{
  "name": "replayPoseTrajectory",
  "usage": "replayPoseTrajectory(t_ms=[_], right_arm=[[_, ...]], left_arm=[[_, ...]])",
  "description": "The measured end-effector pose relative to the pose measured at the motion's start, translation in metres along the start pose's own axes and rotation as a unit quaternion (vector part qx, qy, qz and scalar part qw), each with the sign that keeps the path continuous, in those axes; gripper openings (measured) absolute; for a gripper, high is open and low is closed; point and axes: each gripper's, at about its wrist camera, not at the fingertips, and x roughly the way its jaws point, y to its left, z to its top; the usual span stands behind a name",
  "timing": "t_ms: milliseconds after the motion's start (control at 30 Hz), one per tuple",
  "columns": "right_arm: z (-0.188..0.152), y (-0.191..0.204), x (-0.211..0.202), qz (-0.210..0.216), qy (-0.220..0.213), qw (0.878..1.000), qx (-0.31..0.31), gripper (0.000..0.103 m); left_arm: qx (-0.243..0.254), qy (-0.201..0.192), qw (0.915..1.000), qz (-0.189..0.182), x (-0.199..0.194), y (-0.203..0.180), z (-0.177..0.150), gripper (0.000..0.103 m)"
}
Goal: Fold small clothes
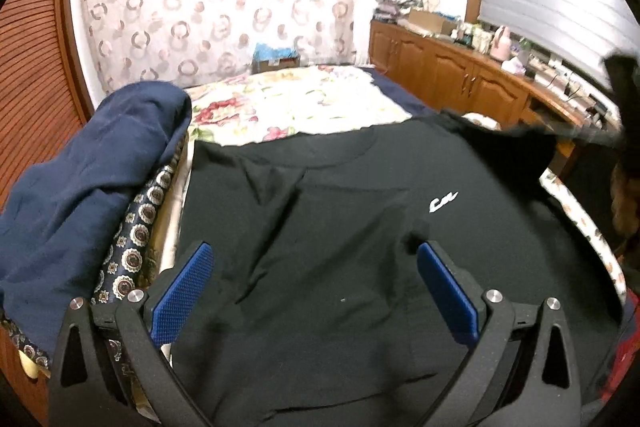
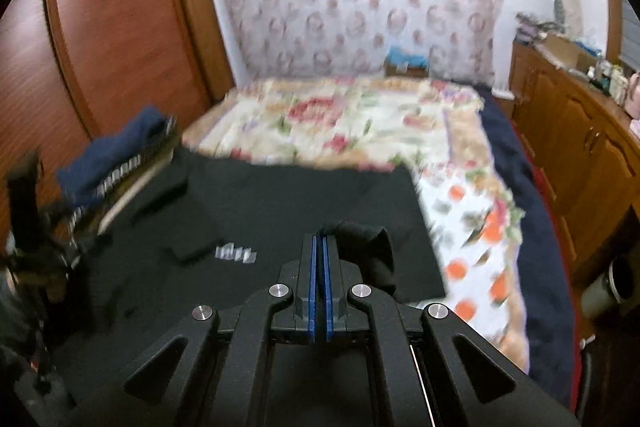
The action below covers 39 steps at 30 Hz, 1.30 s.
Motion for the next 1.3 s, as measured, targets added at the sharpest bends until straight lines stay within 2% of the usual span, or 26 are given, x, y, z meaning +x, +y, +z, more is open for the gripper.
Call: replayPoseTrajectory(t_ms=[133, 167, 233, 333, 367, 400, 500, 600, 800, 900, 1033, 1067, 1100, 1133, 1167, 1200, 1300], right_arm=[[-0.023, 0.006, 0.007, -0.001, 0.039, 0.999, -0.008, 0.003], [-0.020, 0.005, 0.008, 0.007, 0.042, 0.999, -0.002, 0.005], [-0.020, 0.006, 0.003, 0.013, 0.042, 0.999, -0.001, 0.018], [-0.014, -0.004, -0.012, 0.009, 0.028, 0.999, 0.011, 0.024], [-0.002, -0.009, -0.014, 0.011, 0.021, 1.000, 0.016, 0.026], [0.001, -0.013, -0.018, 0.006, 0.015, 1.000, 0.017, 0.032], [0.006, -0.018, -0.021, -0.021, 0.005, 1.000, 0.016, 0.036], [0.010, -0.024, -0.021, -0.048, 0.001, 0.999, 0.010, 0.044], [0.006, -0.037, 0.012, -0.076, 0.027, 0.996, 0.024, 0.046], [0.008, -0.047, 0.041, -0.081, 0.054, 0.994, 0.047, 0.046], [0.005, -0.054, 0.051, -0.079, 0.075, 0.991, 0.072, 0.046], [0.005, -0.054, 0.051, -0.079, 0.077, 0.991, 0.075, 0.046], [0.005, -0.053, 0.053, -0.078, 0.077, 0.991, 0.077, 0.040], [0.005, -0.052, 0.054, -0.072, 0.078, 0.991, 0.078, 0.028], [0.006, -0.049, 0.051, -0.071, 0.078, 0.992, 0.074, 0.021], [0.008, -0.047, 0.052, -0.068, 0.079, 0.992, 0.068, 0.002], [0.014, -0.037, 0.048, -0.057, 0.063, 0.995, 0.050, 0.001]], left_arm=[[-0.010, -0.007, 0.9999, -0.011, -0.005, 0.000, 0.003, 0.102], [-0.010, -0.008, 0.9998, -0.012, -0.005, 0.000, 0.003, 0.102], [-0.010, -0.008, 0.9999, -0.010, -0.006, 0.001, 0.001, 0.102], [-0.013, -0.007, 0.9998, -0.010, -0.005, 0.002, 0.000, 0.102], [-0.015, -0.007, 0.9998, -0.010, -0.005, 0.003, 0.000, 0.102], [-0.016, -0.007, 0.9998, -0.010, -0.004, 0.003, 0.000, 0.102], [-0.018, -0.005, 0.9998, -0.010, -0.004, 0.003, -0.002, 0.102], [-0.015, 0.000, 0.9999, -0.007, -0.002, 0.001, -0.004, 0.102], [-0.016, 0.009, 0.9998, -0.007, 0.004, 0.003, -0.007, 0.102], [-0.016, 0.014, 0.9998, -0.006, 0.006, 0.003, -0.009, 0.102], [-0.016, 0.019, 0.9997, -0.005, 0.007, 0.003, -0.010, 0.102], [-0.016, 0.020, 0.9997, -0.005, 0.008, 0.004, -0.011, 0.102], [-0.017, 0.022, 0.9996, -0.005, 0.009, 0.005, -0.012, 0.102], [-0.018, 0.023, 0.9996, -0.005, 0.010, 0.006, -0.013, 0.102], [-0.020, 0.024, 0.9995, -0.005, 0.010, 0.006, -0.013, 0.102], [-0.021, 0.025, 0.9995, -0.005, 0.011, 0.006, -0.014, 0.102], [-0.022, 0.025, 0.9994, -0.006, 0.011, 0.008, -0.014, 0.102]])
